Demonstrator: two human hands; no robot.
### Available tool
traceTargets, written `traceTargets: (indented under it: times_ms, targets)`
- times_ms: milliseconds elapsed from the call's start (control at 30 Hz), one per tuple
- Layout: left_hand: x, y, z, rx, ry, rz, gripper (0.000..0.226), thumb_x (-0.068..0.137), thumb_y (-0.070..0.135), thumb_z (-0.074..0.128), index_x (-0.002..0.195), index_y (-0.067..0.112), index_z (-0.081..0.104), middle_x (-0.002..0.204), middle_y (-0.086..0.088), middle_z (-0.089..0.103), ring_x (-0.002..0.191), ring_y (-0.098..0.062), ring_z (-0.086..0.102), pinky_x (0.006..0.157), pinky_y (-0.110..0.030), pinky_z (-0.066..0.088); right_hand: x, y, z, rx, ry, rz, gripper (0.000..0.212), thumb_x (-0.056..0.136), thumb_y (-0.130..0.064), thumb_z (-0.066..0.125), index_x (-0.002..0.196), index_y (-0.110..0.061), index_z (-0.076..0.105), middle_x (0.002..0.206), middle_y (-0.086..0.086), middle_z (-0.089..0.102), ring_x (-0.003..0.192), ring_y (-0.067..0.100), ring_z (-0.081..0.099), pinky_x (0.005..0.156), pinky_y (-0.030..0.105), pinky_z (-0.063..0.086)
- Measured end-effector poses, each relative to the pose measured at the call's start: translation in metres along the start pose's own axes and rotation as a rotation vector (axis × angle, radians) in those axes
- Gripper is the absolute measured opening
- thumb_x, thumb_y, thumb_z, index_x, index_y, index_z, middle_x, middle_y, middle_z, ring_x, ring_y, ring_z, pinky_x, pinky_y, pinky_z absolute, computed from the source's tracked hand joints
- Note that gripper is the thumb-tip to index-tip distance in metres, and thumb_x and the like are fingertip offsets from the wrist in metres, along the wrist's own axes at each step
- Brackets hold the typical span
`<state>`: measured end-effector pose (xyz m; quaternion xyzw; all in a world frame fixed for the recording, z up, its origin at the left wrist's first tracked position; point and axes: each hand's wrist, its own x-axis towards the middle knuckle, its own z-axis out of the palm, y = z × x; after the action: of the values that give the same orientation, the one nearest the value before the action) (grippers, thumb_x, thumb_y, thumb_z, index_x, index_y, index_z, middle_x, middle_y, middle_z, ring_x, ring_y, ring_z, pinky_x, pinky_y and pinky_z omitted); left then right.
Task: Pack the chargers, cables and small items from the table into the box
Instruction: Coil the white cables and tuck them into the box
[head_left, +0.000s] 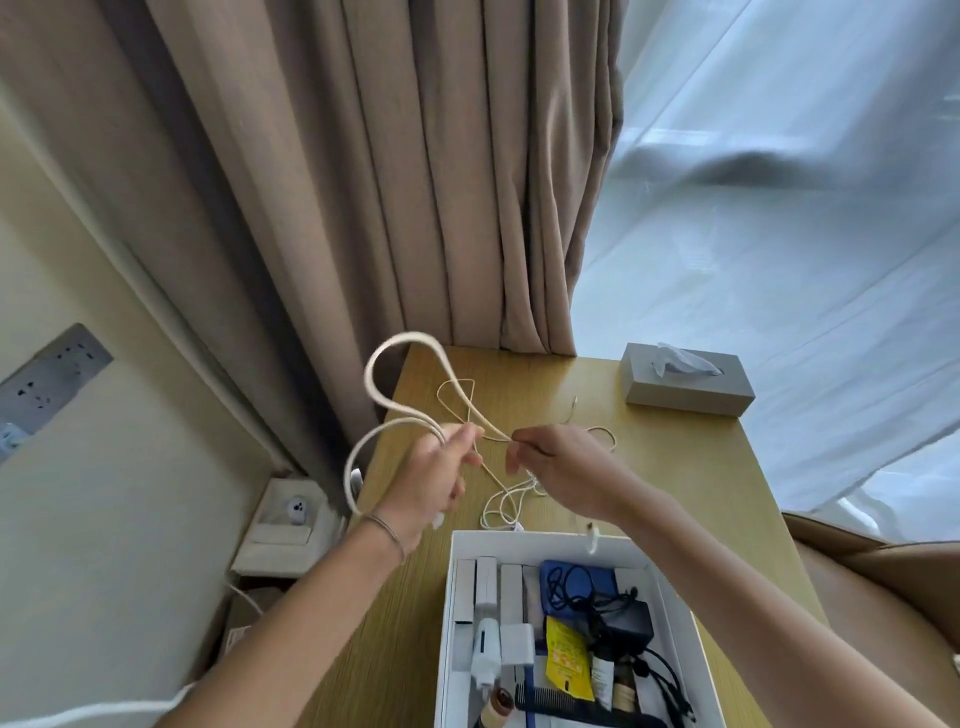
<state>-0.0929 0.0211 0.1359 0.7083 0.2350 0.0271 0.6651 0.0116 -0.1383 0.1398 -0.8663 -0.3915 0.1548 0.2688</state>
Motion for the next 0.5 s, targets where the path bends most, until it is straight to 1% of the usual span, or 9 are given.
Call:
traceTargets:
  times_ms: [100, 167, 200, 233, 267, 300, 367, 433, 500]
  targets:
    - [-0.008, -0.001, 0.016, -0.055, -0.063, 0.041, 0.030, 0.103, 0.032, 0.049, 0.095, 0.018, 0.074, 0.081, -0.003, 0.069, 0.060, -0.009, 0.053, 0.045, -0.019, 0.035, -0.002, -0.010, 0.004, 0.061, -0.051, 0.002, 0.038, 0.106, -0.029, 0.042, 0.078, -0.021, 0.067, 0.061, -0.009, 0.057, 0.048, 0.000, 0.050, 0.051, 0.009, 0.040]
    - [-0.010, 0.001, 0.020, -0.113, -0.007, 0.069, 0.033, 0.104, 0.027, 0.047, 0.086, 0.013, 0.072, 0.083, -0.006, 0.071, 0.073, -0.017, 0.060, 0.057, -0.028, 0.043, -0.005, -0.010, 0.007, 0.146, -0.135, 0.040, 0.039, 0.105, -0.030, 0.045, 0.076, -0.019, 0.068, 0.061, -0.009, 0.056, 0.045, -0.001, 0.052, 0.049, 0.010, 0.042]
    - [-0.010, 0.002, 0.021, -0.167, 0.035, 0.058, 0.036, 0.105, 0.026, 0.045, 0.079, 0.012, 0.067, 0.086, -0.008, 0.072, 0.080, -0.021, 0.063, 0.066, -0.033, 0.047, -0.008, -0.008, 0.008, 0.225, -0.187, 0.075, 0.037, 0.105, -0.028, 0.046, 0.077, -0.017, 0.068, 0.061, -0.008, 0.055, 0.045, 0.001, 0.051, 0.051, 0.013, 0.045]
    - [-0.007, 0.003, 0.020, -0.276, 0.061, 0.022, 0.038, 0.105, 0.024, 0.042, 0.075, 0.012, 0.061, 0.087, -0.011, 0.072, 0.085, -0.023, 0.064, 0.075, -0.036, 0.048, -0.010, -0.004, 0.008, 0.294, -0.225, 0.107, 0.034, 0.105, -0.026, 0.049, 0.079, -0.015, 0.068, 0.060, -0.006, 0.055, 0.048, 0.007, 0.053, 0.055, 0.022, 0.050]
    - [-0.004, 0.004, 0.018, -0.439, 0.059, -0.031, 0.039, 0.106, 0.022, 0.039, 0.072, 0.012, 0.056, 0.082, -0.015, 0.070, 0.086, -0.027, 0.065, 0.082, -0.038, 0.050, -0.014, 0.001, 0.006, 0.341, -0.250, 0.127, 0.030, 0.104, -0.023, 0.051, 0.081, -0.012, 0.068, 0.060, -0.005, 0.055, 0.051, 0.012, 0.055, 0.059, 0.030, 0.053]
    - [0.001, 0.004, 0.013, -0.628, 0.034, -0.088, 0.040, 0.106, 0.021, 0.037, 0.070, 0.012, 0.052, 0.074, -0.015, 0.065, 0.082, -0.030, 0.065, 0.086, -0.040, 0.050, -0.018, 0.008, 0.005, 0.353, -0.259, 0.136, 0.027, 0.103, -0.022, 0.054, 0.082, -0.011, 0.068, 0.061, -0.004, 0.057, 0.055, 0.016, 0.057, 0.065, 0.036, 0.054]
    - [0.009, 0.001, -0.001, -0.919, -0.009, -0.190, 0.042, 0.106, 0.022, 0.036, 0.068, 0.011, 0.049, 0.061, -0.008, 0.052, 0.068, -0.028, 0.059, 0.088, -0.043, 0.050, -0.029, 0.023, 0.003, 0.366, -0.252, 0.147, 0.023, 0.100, -0.022, 0.060, 0.081, -0.012, 0.067, 0.063, -0.001, 0.061, 0.060, 0.018, 0.060, 0.074, 0.040, 0.054]
    - [0.014, -0.007, -0.008, -0.959, -0.014, -0.275, 0.043, 0.106, 0.024, 0.035, 0.067, 0.012, 0.048, 0.057, -0.005, 0.046, 0.061, -0.024, 0.054, 0.086, -0.044, 0.051, -0.041, 0.036, 0.001, 0.417, -0.217, 0.156, 0.020, 0.098, -0.020, 0.064, 0.080, -0.012, 0.069, 0.064, 0.001, 0.064, 0.062, 0.016, 0.061, 0.074, 0.038, 0.051]
    - [0.012, -0.020, -0.006, -0.838, -0.037, -0.354, 0.041, 0.106, 0.023, 0.034, 0.068, 0.012, 0.046, 0.060, -0.006, 0.046, 0.063, -0.027, 0.057, 0.083, -0.046, 0.051, -0.051, 0.045, -0.004, 0.485, -0.155, 0.138, 0.018, 0.095, -0.020, 0.068, 0.083, -0.008, 0.071, 0.063, -0.003, 0.064, 0.060, 0.011, 0.060, 0.068, 0.026, 0.049]
